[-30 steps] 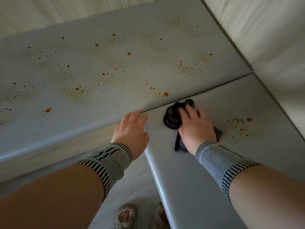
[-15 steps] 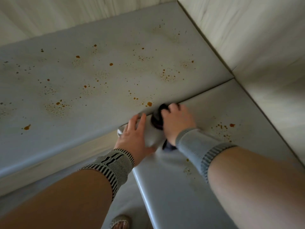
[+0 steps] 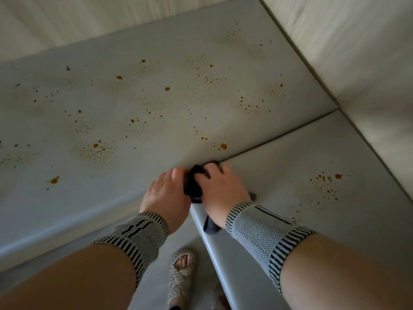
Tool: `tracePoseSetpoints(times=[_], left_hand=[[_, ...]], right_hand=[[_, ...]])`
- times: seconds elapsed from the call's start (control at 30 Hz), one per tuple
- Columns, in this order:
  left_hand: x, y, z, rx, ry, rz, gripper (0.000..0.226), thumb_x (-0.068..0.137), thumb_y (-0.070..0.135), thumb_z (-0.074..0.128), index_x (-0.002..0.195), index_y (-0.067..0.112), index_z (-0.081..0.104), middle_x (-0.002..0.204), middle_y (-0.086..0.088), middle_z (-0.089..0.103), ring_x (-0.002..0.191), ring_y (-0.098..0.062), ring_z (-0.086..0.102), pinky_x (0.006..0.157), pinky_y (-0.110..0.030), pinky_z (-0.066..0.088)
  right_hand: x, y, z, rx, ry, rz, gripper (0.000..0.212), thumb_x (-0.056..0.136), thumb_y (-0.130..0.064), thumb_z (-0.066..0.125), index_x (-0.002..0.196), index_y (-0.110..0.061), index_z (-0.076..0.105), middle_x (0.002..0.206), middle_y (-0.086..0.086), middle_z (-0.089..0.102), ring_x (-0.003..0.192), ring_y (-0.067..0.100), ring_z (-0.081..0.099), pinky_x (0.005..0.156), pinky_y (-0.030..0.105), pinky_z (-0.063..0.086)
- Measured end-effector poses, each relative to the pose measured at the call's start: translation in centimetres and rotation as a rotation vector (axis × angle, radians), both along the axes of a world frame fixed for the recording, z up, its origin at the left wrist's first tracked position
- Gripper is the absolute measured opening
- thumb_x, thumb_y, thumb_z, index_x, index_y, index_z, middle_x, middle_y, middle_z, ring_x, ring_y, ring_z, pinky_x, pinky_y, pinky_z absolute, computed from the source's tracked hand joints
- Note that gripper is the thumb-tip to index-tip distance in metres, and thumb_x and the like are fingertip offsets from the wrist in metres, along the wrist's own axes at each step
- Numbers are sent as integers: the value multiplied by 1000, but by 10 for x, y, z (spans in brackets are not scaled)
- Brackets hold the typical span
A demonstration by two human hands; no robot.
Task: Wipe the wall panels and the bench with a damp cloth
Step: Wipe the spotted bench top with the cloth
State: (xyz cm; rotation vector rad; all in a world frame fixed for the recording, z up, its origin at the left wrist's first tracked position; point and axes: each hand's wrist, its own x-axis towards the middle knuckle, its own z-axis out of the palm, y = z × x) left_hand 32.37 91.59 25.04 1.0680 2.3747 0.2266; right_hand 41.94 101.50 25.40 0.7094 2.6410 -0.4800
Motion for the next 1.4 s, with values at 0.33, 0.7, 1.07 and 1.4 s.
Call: tracePoseSetpoints(times=[0.33,0.7,1.07,1.4], left_hand=[[-8,29,6,-58,115,-387,58,97,28,37,151,23,19,146,8,40,138,-17,24,113,-35,21],[11,69,3,-68,157,-510,64,98,36,38,154,24,9,157,10,24,143,-17,17,113,-36,18],[44,135,6,-107,164,-601,68,101,40,34,157,20,1,162,7,10,146,-18,11,116,-38,14],[99,205,-1,-142,81,-668,77,102,38,36,156,12,-11,165,0,-13,150,-22,0,120,-40,11]], right_hand=[[15,44,-1,163,-161,-288,68,80,-32,71,140,-26,38,143,3,35,122,31,36,101,41,39],[39,111,0,286,-207,-380,45,92,-24,57,135,-23,45,140,1,43,123,31,37,100,44,39],[81,182,10,250,-257,-277,56,88,-26,64,139,-25,42,145,-2,39,124,27,35,102,40,35],[114,215,13,256,-213,-232,60,95,-40,50,148,-24,27,153,-2,29,133,28,26,106,42,28]])
